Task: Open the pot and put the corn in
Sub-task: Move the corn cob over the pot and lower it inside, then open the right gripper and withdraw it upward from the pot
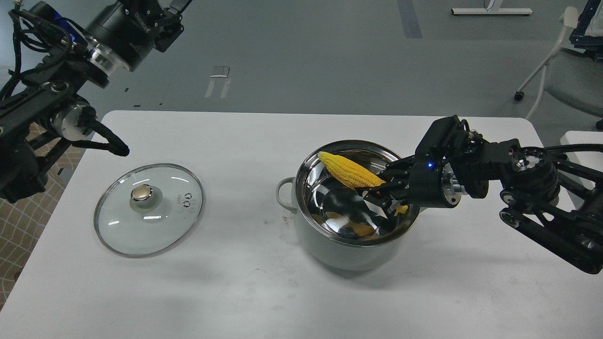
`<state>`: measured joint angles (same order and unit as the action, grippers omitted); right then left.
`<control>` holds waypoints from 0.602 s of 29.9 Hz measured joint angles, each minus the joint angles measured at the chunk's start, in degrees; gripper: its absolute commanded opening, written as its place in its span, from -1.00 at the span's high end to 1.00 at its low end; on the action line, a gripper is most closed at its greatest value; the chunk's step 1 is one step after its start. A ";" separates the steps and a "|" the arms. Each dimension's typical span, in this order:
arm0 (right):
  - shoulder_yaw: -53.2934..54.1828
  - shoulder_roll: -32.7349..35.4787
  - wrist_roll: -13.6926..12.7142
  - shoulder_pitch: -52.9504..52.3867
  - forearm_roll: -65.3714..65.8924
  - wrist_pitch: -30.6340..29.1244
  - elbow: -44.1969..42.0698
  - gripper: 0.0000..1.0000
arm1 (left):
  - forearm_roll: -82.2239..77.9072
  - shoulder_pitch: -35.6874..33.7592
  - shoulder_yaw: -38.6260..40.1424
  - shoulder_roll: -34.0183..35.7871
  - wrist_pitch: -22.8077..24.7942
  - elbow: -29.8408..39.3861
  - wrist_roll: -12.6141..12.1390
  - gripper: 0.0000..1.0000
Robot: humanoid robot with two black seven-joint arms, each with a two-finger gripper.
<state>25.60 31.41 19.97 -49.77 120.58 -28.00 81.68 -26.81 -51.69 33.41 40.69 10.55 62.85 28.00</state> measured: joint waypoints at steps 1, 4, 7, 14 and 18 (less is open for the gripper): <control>-0.01 -0.25 -0.04 0.05 0.00 0.00 -0.04 0.63 | 0.00 0.01 -0.01 0.00 0.00 0.00 0.00 -0.92; -0.02 -1.10 -0.14 0.23 0.01 0.00 -0.15 0.34 | 0.00 0.01 -0.01 0.00 0.00 0.00 0.00 -0.92; -0.02 -1.72 -0.23 0.27 0.01 0.00 -0.19 0.13 | 0.00 0.07 -0.01 0.00 0.00 0.00 0.00 -0.92; -0.02 -1.79 -0.28 0.29 -0.05 0.00 -0.18 -0.31 | 0.00 0.09 0.02 0.00 0.00 0.00 0.00 -0.93; 0.02 -1.58 -0.28 0.29 -0.08 0.00 -0.12 -0.40 | -0.06 0.09 0.06 0.00 0.00 0.00 0.00 -0.93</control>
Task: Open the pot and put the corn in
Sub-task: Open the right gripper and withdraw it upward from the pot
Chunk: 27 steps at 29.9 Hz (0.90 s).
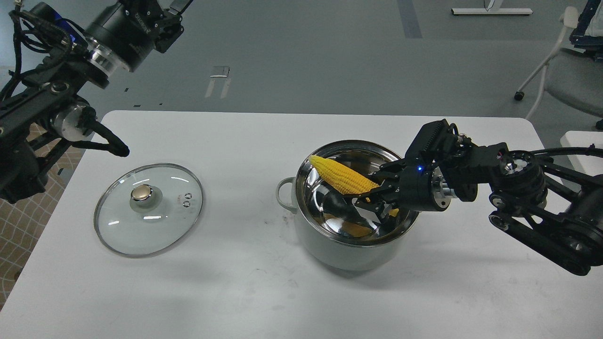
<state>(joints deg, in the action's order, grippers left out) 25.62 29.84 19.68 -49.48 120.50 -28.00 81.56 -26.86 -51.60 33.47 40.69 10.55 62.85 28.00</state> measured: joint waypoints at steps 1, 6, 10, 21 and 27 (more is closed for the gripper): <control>0.06 0.06 -0.01 0.00 0.00 0.00 0.00 -0.45 | 0.00 0.00 0.00 0.00 0.00 0.00 0.00 -0.93; 0.28 0.12 0.00 0.07 -0.02 0.00 0.01 -0.54 | 0.00 0.00 0.01 0.01 0.00 0.00 0.00 -0.93; 1.85 -0.13 0.01 0.08 -0.28 0.00 0.06 -0.65 | 0.00 0.00 0.01 0.11 0.00 0.00 0.00 -0.93; 24.56 -3.20 0.56 -12.65 -7.03 0.00 -17.96 -1.00 | -0.21 0.16 0.02 -0.53 -0.40 -0.72 0.00 -0.95; 29.11 -6.08 1.35 -20.82 -19.34 0.00 -37.30 -1.00 | 0.22 0.26 0.37 -1.43 -0.23 -1.66 0.00 -0.95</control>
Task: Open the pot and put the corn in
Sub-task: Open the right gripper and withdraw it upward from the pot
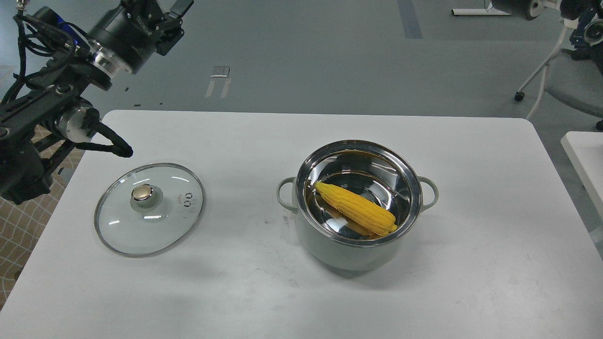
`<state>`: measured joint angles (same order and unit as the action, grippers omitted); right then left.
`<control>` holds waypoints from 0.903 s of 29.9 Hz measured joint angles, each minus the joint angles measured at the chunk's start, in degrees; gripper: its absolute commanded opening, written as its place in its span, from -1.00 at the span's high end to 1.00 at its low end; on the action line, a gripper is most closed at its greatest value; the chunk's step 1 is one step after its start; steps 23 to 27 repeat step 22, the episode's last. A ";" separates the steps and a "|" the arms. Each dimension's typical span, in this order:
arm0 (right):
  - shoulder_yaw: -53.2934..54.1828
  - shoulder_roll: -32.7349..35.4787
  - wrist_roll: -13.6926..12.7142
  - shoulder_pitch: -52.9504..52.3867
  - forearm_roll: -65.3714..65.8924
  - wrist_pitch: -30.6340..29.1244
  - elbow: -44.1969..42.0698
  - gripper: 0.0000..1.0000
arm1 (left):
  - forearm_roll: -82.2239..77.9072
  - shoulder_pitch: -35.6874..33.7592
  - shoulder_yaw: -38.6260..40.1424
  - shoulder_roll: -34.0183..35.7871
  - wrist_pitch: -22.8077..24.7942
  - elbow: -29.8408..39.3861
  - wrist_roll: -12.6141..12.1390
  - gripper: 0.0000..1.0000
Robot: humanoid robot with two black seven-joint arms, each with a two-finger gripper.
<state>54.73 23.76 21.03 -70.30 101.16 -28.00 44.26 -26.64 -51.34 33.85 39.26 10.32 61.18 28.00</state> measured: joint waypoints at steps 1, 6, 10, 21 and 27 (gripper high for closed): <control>0.37 -0.28 0.02 -0.45 -3.09 0.00 -2.41 -1.00 | 0.06 0.00 0.27 -0.43 0.18 -0.43 0.00 -0.95; 0.85 -1.89 0.07 0.67 -23.71 0.00 -9.90 -1.00 | 0.20 0.00 1.24 -3.49 4.71 -4.74 0.00 -0.95; 0.92 -4.20 0.02 5.57 -40.74 0.00 -12.06 -1.00 | 0.27 0.00 3.34 -7.95 10.77 -10.08 -1.36 -0.95; 7.27 -12.70 -0.03 15.37 -61.31 0.01 -15.69 -1.00 | 1.00 2.73 4.30 -19.23 14.37 -20.63 -1.85 -0.95; 7.94 -13.04 -0.03 15.89 -61.38 0.01 -15.91 -1.00 | 1.07 3.11 4.34 -19.72 14.37 -20.80 -1.80 -0.95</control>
